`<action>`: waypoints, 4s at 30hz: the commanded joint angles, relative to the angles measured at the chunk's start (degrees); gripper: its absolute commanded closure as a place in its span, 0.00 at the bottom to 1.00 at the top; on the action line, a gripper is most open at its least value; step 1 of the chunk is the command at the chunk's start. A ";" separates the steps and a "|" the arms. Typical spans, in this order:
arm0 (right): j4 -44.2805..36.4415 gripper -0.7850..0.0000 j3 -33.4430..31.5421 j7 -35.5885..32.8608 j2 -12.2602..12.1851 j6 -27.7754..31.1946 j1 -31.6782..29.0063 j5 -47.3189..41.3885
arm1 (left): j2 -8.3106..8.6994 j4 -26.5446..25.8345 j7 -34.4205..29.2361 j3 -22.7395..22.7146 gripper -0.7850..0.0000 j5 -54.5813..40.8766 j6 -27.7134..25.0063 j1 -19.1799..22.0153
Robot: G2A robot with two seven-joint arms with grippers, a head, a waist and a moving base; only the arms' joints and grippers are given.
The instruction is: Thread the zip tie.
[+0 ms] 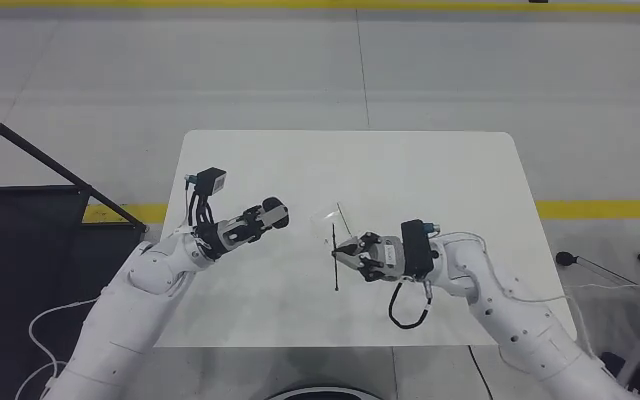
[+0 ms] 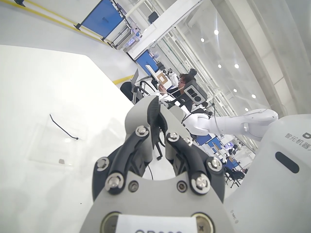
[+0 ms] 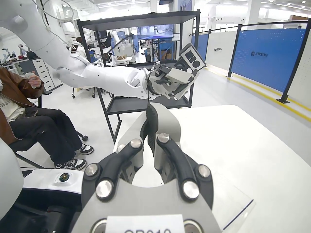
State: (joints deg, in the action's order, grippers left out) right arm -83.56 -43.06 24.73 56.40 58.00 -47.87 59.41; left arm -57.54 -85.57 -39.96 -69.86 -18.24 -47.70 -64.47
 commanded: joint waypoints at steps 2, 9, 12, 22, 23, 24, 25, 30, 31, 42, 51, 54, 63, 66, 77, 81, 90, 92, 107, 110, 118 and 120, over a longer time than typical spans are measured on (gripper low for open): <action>0.62 1.00 3.22 -3.37 -0.19 0.00 1.69 -2.32 | -0.02 -0.36 -0.54 -0.03 0.98 -1.94 -1.13 -0.36; 2.57 1.00 11.16 -13.75 0.16 0.00 8.12 -11.27 | 0.31 -0.78 -8.46 0.63 0.73 -9.71 -0.82 -0.29; 3.62 1.00 13.51 -16.37 0.61 0.00 10.32 -14.36 | 0.59 -0.78 -13.66 0.77 0.67 -13.96 -0.15 -0.01; 7.20 1.00 18.17 -19.15 2.01 0.00 14.61 -20.33 | 0.88 -0.47 -18.48 0.92 0.66 -17.92 1.86 0.66; 7.44 1.00 18.52 -19.29 2.14 0.00 14.93 -20.60 | 0.89 -0.40 -18.60 1.04 0.67 -17.78 1.98 0.73; 7.75 1.00 18.81 -19.36 2.26 0.00 15.21 -20.86 | 0.88 -0.37 -18.66 1.18 0.67 -17.65 2.04 0.80; 7.97 1.00 19.07 -19.39 2.37 0.00 15.45 -21.12 | 0.86 -0.30 -18.71 1.35 0.67 -17.56 2.10 0.87; 8.68 1.00 20.11 -19.22 2.71 0.00 16.32 -21.78 | 0.82 -0.03 -19.02 2.02 0.69 -16.96 2.40 1.35; 8.78 1.00 20.26 -19.14 2.74 0.00 16.44 -21.82 | 0.83 0.01 -19.09 2.09 0.69 -16.88 2.47 1.42; 9.60 1.00 21.38 -17.94 2.93 0.00 17.33 -21.85 | 0.91 0.45 -19.11 2.56 0.83 -16.46 2.49 1.86; 9.84 1.00 21.88 -17.19 2.97 0.00 17.72 -21.80 | 0.89 1.33 -18.01 2.35 1.00 -16.11 1.39 2.00; 9.67 1.00 21.36 -15.47 2.81 0.00 17.59 -21.27 | 0.76 2.07 -16.40 1.96 1.00 -15.04 0.60 2.02; 7.52 1.00 18.48 -5.84 1.16 0.00 15.04 -14.71 | 0.32 3.00 -9.33 0.57 1.00 -11.11 0.73 1.93; 6.96 1.00 18.13 -3.22 0.53 0.00 14.45 -12.55 | 0.13 3.16 -7.18 0.38 1.00 -10.33 1.10 1.86; 5.40 1.00 17.33 6.24 -1.17 0.00 13.24 -5.89 | -0.36 3.78 -3.99 -0.07 1.00 -8.54 1.83 2.07; 4.71 1.00 16.51 11.62 -2.02 0.00 12.42 -2.03 | -0.48 4.13 -3.45 -0.39 1.00 -8.51 2.01 2.13; 3.46 1.00 15.54 21.55 -3.85 0.00 10.81 5.70 | -0.75 4.45 -2.79 -0.75 1.00 -8.02 2.21 2.17; 3.07 1.00 15.36 21.55 -4.11 0.00 10.57 5.81 | -0.81 4.50 -2.85 -0.80 1.00 -8.01 2.26 2.17; 5.72 1.00 16.25 12.93 -4.13 -1.40 12.40 3.43 | -1.08 4.41 -3.19 -1.58 0.00 -7.96 2.32 1.88; 4.41 1.00 14.59 4.97 -4.46 -6.37 11.66 2.78 | -1.13 4.20 -1.33 -2.22 0.00 -5.30 2.38 1.68; -9.91 1.00 8.43 -27.00 -7.35 -20.87 6.87 0.69 | -1.39 2.78 2.21 -2.55 0.00 -0.26 3.41 0.79; -10.98 1.00 7.77 -28.53 -7.61 -21.55 6.28 -0.02 | -1.40 2.72 2.31 -2.56 0.00 -0.13 3.45 0.77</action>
State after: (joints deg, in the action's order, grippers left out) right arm -94.44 -35.16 -2.91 48.83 36.56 -41.50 59.60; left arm -58.94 -82.84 -37.66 -72.42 -18.37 -44.26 -63.70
